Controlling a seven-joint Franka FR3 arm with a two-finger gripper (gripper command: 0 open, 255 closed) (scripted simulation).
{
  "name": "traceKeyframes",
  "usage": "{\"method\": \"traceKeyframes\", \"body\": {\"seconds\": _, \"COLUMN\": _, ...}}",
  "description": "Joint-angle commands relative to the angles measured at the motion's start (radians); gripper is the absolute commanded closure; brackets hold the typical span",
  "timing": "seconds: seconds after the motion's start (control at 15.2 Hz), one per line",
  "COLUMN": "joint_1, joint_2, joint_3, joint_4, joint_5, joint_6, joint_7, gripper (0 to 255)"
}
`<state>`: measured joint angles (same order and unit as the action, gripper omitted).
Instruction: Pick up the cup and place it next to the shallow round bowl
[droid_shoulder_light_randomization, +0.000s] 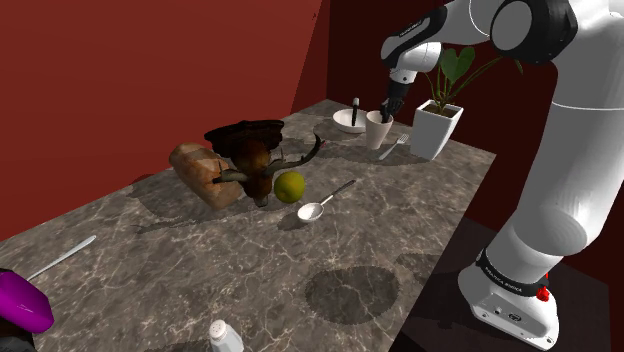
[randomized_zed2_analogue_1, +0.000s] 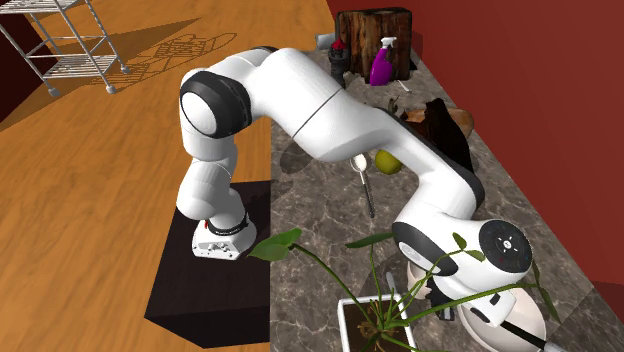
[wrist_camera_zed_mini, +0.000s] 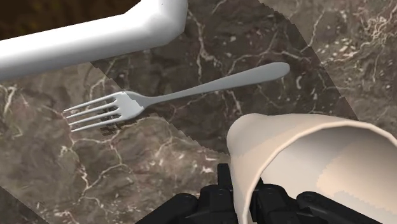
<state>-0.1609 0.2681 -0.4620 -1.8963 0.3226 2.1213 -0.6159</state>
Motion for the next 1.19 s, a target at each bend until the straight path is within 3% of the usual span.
{"method": "traceKeyframes", "body": {"seconds": 0.0, "joint_1": 0.0, "joint_2": 0.0, "joint_3": 0.0, "joint_4": 0.0, "joint_5": 0.0, "joint_6": 0.0, "joint_7": 0.0, "gripper": 255}}
{"method": "traceKeyframes", "body": {"seconds": 0.13, "joint_1": 0.0, "joint_2": 0.0, "joint_3": 0.0, "joint_4": 0.0, "joint_5": 0.0, "joint_6": 0.0, "joint_7": 0.0, "gripper": 255}}
{"method": "traceKeyframes", "body": {"seconds": 0.2, "joint_1": 0.0, "joint_2": 0.0, "joint_3": 0.0, "joint_4": 0.0, "joint_5": 0.0, "joint_6": 0.0, "joint_7": 0.0, "gripper": 0}}
{"method": "traceKeyframes", "body": {"seconds": 0.53, "joint_1": 0.0, "joint_2": 0.0, "joint_3": 0.0, "joint_4": 0.0, "joint_5": 0.0, "joint_6": 0.0, "joint_7": 0.0, "gripper": 0}}
{"method": "traceKeyframes", "body": {"seconds": 0.79, "joint_1": -0.001, "joint_2": -0.052, "joint_3": -0.016, "joint_4": 0.063, "joint_5": -0.04, "joint_6": -0.107, "joint_7": 0.026, "gripper": 0}}
{"method": "traceKeyframes", "body": {"seconds": 1.12, "joint_1": -0.001, "joint_2": -0.052, "joint_3": -0.016, "joint_4": 0.063, "joint_5": -0.04, "joint_6": -0.107, "joint_7": 0.026, "gripper": 0}}
